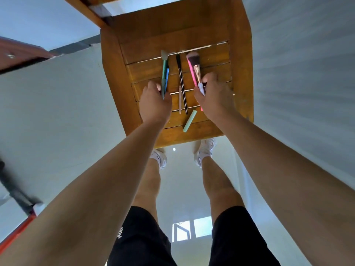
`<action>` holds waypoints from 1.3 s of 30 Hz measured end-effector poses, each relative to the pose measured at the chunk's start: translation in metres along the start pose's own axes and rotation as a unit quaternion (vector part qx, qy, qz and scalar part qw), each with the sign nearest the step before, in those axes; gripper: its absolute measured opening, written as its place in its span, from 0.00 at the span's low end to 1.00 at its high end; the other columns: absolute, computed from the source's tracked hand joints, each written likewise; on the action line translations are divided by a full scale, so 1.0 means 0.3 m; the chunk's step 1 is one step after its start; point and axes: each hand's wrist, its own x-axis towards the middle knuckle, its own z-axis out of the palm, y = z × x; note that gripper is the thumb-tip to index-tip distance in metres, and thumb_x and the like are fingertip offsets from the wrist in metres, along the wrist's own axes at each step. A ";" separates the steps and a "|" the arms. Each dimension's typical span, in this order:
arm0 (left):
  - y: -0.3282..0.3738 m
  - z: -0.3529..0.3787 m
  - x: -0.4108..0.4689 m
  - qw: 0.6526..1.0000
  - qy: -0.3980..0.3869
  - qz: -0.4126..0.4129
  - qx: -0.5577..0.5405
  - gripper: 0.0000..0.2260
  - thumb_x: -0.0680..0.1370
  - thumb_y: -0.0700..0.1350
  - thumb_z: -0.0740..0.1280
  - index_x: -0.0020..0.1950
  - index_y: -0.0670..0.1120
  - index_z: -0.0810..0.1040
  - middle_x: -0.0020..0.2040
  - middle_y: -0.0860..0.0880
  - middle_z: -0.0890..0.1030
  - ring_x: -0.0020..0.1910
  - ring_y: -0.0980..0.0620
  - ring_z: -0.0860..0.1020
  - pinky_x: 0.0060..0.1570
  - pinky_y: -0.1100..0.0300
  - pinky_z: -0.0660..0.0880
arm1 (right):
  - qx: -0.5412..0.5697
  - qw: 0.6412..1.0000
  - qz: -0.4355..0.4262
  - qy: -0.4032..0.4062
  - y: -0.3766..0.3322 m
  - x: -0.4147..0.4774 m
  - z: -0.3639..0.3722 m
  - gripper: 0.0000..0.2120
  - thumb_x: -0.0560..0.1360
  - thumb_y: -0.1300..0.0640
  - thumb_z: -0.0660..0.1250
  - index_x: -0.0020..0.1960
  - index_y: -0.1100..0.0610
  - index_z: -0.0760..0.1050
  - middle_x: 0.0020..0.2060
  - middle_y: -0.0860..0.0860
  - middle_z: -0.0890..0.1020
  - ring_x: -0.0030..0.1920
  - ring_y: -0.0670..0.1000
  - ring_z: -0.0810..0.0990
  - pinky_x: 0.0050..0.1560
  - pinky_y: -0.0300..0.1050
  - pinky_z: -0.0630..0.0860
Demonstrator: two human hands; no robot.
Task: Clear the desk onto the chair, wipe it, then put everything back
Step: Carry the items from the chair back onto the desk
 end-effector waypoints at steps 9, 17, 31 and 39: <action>-0.052 -0.046 -0.008 0.989 -0.004 -0.036 -0.142 0.13 0.78 0.47 0.71 0.60 0.44 0.80 0.55 0.50 0.82 0.46 0.55 0.79 0.42 0.71 0.75 | 0.047 0.999 -0.001 0.027 0.006 -0.009 0.020 0.14 0.80 0.47 0.68 0.61 0.54 0.78 0.51 0.50 0.84 0.45 0.47 0.80 0.37 0.33 0.68; -0.057 -0.069 -0.034 0.986 0.004 -0.040 -0.161 0.13 0.78 0.48 0.72 0.58 0.43 0.81 0.53 0.49 0.83 0.44 0.55 0.80 0.46 0.62 0.80 | 0.006 1.000 0.010 0.007 0.039 -0.027 0.042 0.15 0.78 0.42 0.68 0.55 0.52 0.81 0.45 0.49 0.85 0.38 0.46 0.75 0.32 0.34 0.63; 0.023 -0.267 -0.180 0.975 0.046 -0.018 -0.215 0.09 0.77 0.48 0.72 0.56 0.48 0.82 0.46 0.56 0.82 0.44 0.56 0.81 0.45 0.67 0.77 | 0.075 0.996 0.011 0.043 -0.029 -0.186 -0.141 0.13 0.78 0.40 0.66 0.53 0.48 0.80 0.41 0.42 0.79 0.37 0.44 0.76 0.35 0.34 0.66; 0.258 -0.796 -0.501 0.944 0.137 0.020 -0.300 0.07 0.77 0.46 0.72 0.54 0.48 0.83 0.45 0.54 0.83 0.46 0.53 0.82 0.50 0.60 0.79 | 0.141 0.981 -0.111 0.076 -0.279 -0.422 -0.582 0.10 0.77 0.37 0.66 0.49 0.43 0.76 0.37 0.36 0.77 0.37 0.40 0.77 0.32 0.35 0.68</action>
